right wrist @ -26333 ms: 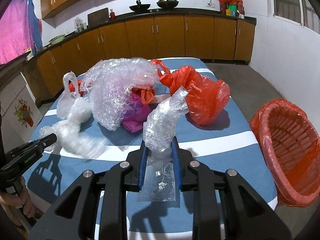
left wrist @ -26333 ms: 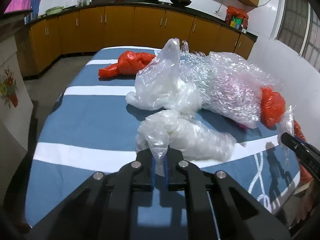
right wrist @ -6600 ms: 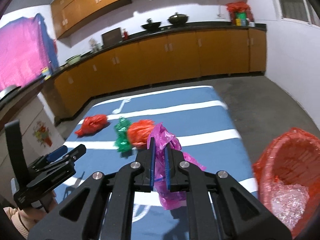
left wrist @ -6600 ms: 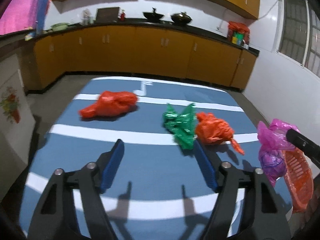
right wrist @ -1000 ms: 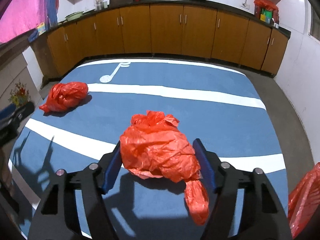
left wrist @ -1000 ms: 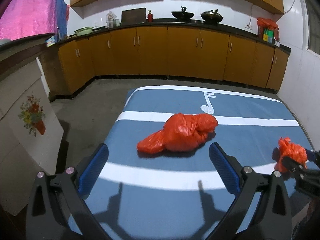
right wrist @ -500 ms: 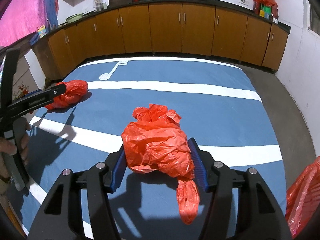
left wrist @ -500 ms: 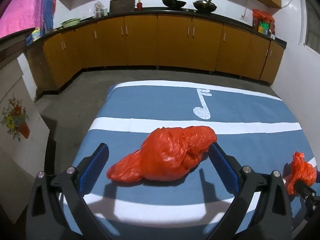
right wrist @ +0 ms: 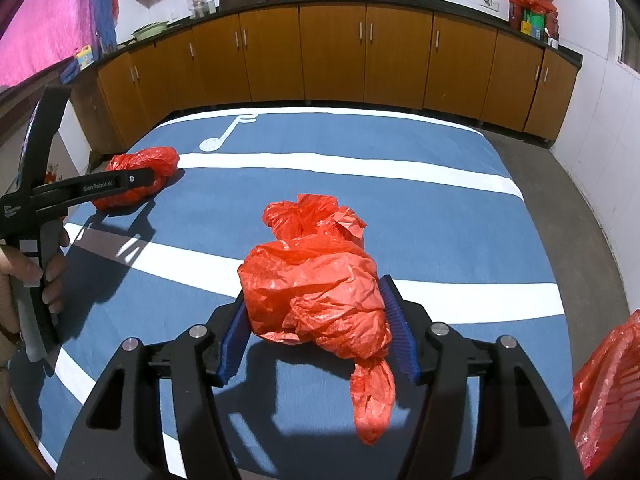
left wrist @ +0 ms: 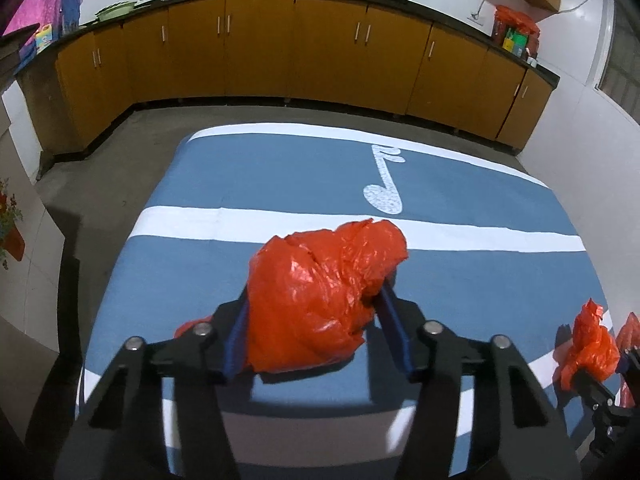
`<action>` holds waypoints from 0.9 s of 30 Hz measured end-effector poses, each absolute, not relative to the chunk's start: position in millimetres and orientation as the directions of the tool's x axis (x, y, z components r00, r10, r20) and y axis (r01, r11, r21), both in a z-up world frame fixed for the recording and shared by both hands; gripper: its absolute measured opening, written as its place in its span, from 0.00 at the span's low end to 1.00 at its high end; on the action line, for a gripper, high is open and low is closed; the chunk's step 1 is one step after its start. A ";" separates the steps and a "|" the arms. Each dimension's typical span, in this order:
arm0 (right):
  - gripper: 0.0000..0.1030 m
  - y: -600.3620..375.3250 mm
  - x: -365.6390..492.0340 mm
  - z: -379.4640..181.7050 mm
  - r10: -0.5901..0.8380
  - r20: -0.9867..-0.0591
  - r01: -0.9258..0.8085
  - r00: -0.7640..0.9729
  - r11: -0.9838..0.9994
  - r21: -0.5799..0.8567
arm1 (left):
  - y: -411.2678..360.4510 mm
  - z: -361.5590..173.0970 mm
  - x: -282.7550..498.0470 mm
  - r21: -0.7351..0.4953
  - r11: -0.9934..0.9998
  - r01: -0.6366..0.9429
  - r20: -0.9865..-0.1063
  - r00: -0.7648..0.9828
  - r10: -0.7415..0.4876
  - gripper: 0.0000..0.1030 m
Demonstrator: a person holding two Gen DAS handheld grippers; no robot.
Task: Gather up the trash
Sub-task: 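Close the left tool on the red bag while the right tool holds its bag, then carry both red bags over the red basket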
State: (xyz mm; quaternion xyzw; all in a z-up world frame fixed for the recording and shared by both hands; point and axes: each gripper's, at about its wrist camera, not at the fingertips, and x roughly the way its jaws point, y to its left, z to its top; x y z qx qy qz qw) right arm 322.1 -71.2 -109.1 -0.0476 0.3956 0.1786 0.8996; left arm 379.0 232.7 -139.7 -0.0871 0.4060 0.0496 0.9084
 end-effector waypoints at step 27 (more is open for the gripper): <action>0.55 -166.2 243.7 -26.4 0.200 -0.619 -0.166 0.759 0.980 0.113 | 133.3 -40.2 239.2 -0.112 0.993 -0.030 -0.619 0.784 -0.046 0.43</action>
